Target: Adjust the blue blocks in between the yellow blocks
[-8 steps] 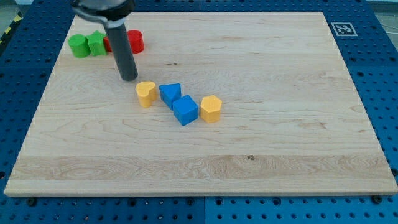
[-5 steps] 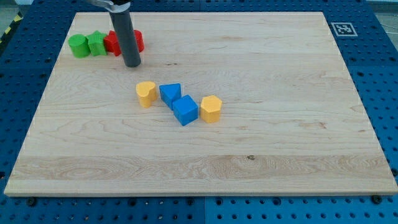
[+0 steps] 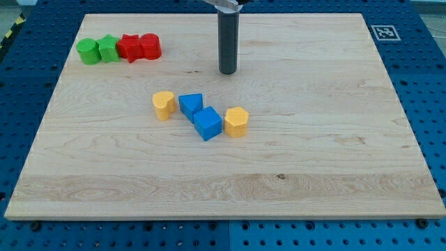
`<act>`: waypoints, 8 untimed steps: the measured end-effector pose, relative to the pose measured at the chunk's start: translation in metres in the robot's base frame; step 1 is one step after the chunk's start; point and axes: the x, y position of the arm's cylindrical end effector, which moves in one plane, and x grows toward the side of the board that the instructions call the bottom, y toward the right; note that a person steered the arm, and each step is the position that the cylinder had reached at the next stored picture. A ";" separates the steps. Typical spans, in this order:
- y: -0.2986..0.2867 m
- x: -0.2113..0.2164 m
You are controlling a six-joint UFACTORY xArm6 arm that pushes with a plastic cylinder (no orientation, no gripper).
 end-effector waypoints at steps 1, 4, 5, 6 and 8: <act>0.000 0.012; 0.056 0.040; 0.090 0.041; 0.092 0.056; 0.086 0.091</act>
